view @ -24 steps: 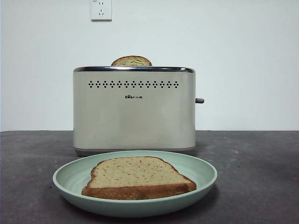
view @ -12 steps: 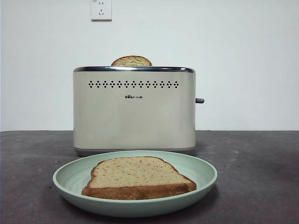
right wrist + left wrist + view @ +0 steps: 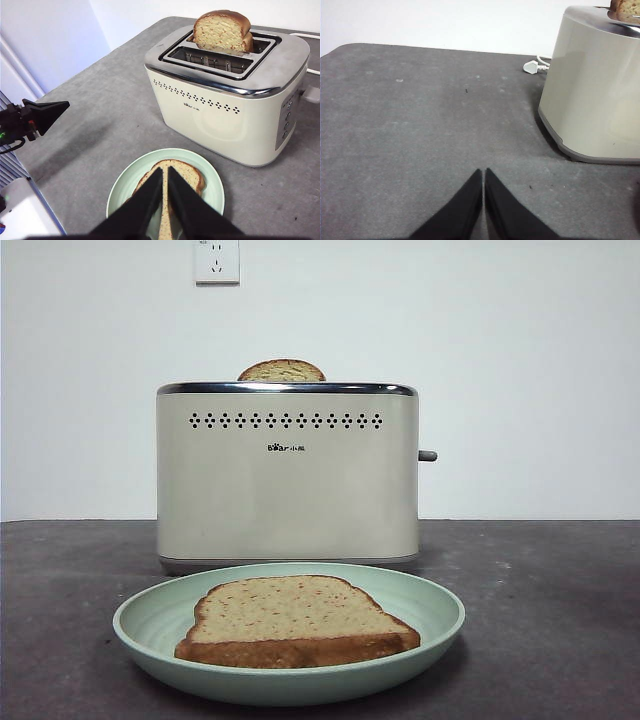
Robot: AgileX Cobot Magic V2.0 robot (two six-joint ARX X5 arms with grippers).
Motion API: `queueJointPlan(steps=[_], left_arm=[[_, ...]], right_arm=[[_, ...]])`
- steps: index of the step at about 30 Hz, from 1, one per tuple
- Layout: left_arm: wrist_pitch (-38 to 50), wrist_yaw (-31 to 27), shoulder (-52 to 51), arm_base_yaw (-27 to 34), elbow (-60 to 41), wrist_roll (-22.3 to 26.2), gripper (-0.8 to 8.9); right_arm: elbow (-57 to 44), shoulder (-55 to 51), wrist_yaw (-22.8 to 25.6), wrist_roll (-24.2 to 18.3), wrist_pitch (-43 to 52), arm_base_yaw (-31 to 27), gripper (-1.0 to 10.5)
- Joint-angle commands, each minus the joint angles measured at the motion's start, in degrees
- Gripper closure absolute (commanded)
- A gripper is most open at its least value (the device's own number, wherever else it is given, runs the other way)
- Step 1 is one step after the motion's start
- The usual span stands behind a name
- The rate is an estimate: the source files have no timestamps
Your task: Take the bread from the toaster,put the bread on the plate,put the plate on the table
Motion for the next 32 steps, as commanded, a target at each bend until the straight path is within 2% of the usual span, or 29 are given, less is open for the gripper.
queueJointPlan(steps=[1, 4, 6, 8, 12, 17, 24, 29, 32], left_arm=[[-0.1, 0.1, -0.1, 0.1, -1.4, -0.1, 8.06], [-0.1, 0.1, -0.1, 0.1, -1.4, -0.1, 8.06], [-0.1, 0.1, -0.1, 0.1, -1.4, -0.1, 8.06], [-0.1, 0.1, -0.1, 0.1, -1.4, -0.1, 8.06], [-0.1, 0.1, -0.1, 0.1, -1.4, -0.1, 8.06], [-0.1, 0.1, -0.1, 0.1, -1.4, -0.1, 8.06], [-0.1, 0.1, -0.1, 0.1, -1.4, -0.1, 8.06], [-0.1, 0.1, -0.1, 0.1, -1.4, -0.1, 8.06], [-0.1, 0.1, -0.1, 0.1, -1.4, -0.1, 8.06]], right_arm=[[0.7, 0.2, 0.1, -1.2, 0.9, 0.3, 9.4], [0.7, -0.8, 3.5, -5.8, 1.6, -2.2, 9.4], [0.4, -2.0, 4.8, -8.9, 2.1, -6.1, 9.4], [-0.3, -2.8, 3.4, -10.9, 3.7, -10.4, 9.4], [-5.4, -6.3, -3.7, -13.1, 9.2, -21.9, 9.4], [-16.7, -13.0, -4.5, -13.3, 19.8, -32.8, 9.4], [-33.0, -22.5, -4.0, -13.2, 33.7, -38.4, 9.4], [-39.8, -28.5, 0.2, -13.2, 35.0, -38.7, 9.4], [-42.2, -30.7, 0.4, -13.2, 34.8, -38.7, 9.4]])
